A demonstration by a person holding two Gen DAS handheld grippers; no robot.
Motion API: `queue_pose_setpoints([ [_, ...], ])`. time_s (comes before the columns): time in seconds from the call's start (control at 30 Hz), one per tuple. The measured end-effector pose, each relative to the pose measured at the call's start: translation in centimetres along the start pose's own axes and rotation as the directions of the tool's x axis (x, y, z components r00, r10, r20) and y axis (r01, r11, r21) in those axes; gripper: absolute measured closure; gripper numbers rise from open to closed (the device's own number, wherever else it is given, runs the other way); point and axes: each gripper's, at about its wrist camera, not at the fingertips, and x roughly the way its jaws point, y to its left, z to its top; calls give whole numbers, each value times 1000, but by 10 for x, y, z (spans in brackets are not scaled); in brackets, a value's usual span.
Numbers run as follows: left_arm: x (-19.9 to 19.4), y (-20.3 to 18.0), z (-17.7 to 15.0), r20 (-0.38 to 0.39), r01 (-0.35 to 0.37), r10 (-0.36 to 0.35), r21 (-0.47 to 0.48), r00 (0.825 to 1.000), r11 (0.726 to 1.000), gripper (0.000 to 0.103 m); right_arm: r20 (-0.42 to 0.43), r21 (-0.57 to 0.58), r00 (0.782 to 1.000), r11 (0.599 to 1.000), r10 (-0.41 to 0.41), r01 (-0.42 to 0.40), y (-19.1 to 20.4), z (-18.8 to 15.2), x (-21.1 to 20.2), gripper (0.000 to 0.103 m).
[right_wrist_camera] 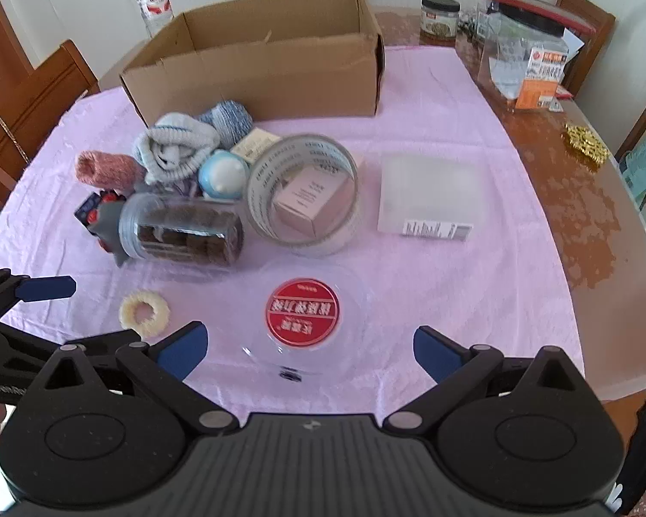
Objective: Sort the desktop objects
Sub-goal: 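Move the left tool toward the cream scrunchie while the right tool approaches the clear container, then grasp the cream scrunchie with the left tool while the right tool grasps the clear red-label container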
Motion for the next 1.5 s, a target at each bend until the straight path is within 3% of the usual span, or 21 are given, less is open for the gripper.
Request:
queue_pose_setpoints([
  [0.1, 8, 0, -7, -11, -1, 1, -12, 1000, 1000, 4, -20, -2, 1000, 1000, -13, 13, -1, -3, 5, 0],
  [0.23, 12, -1, -11, -1, -33, 33, -14, 999, 999, 27, -19, -28, 1000, 1000, -12, 12, -4, -6, 6, 0],
  [0.43, 15, -7, -11, 14, -40, 41, -19, 999, 999, 32, -21, -29, 1000, 1000, 5, -5, -10, -4, 9, 0],
  [0.77, 20, -20, -6, 24, -61, 61, -7, 998, 998, 60, -51, -38, 998, 999, 27, -29, -14, -4, 23, 0],
  [1.03, 13, -13, -6, 23, -70, 71, -27, 997, 997, 64, -75, -38, 996, 998, 43, -46, -10, 2, 40, 0],
  [1.5, 1, 9, 1, 28, -61, 62, -10, 998, 998, 64, -93, 18, 992, 996, -87, 89, 4, 15, 59, 0],
])
